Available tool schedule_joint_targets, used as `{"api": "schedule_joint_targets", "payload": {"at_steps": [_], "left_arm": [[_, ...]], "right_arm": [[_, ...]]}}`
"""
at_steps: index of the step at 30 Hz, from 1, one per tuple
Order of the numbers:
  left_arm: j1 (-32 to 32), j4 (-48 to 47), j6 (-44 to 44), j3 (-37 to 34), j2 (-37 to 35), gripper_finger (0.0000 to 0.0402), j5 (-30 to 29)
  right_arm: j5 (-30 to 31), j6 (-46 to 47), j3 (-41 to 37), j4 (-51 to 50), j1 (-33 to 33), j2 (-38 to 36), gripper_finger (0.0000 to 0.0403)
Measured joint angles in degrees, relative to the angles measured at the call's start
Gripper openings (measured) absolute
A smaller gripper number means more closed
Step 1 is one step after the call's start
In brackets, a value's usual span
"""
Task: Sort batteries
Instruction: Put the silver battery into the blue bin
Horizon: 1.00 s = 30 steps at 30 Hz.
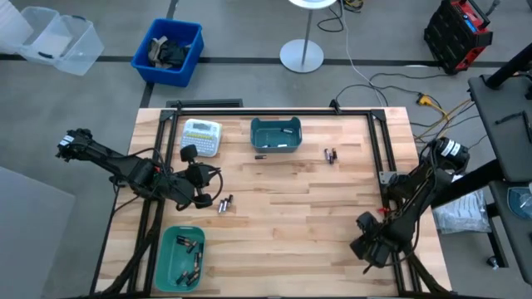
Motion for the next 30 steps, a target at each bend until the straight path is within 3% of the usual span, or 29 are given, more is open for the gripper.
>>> {"api": "schedule_joint_targets", "payload": {"at_steps": [9,18,24,30], "left_arm": [[0.0,0.0,0.0,0.0,0.0,0.0000,0.0],[0.0,0.0,0.0,0.0,0.0,0.0000,0.0],[0.0,0.4,0.0,0.0,0.0,0.0000,0.0],[0.0,1.5,0.9,0.0,0.0,0.0000,0.0]], "right_arm": [[1.1,-1.0,-2.0,0.9,0.0,-0.2,0.0108],[1.5,0.1,-4.0,1.2,0.0,-0.2,0.0041],[1.8,1.6,-3.5,0.4,0.0,-1.4,0.0037],[6.4,4.3,2.6,-12.9,-0.7,-5.1,0.0038]]}}
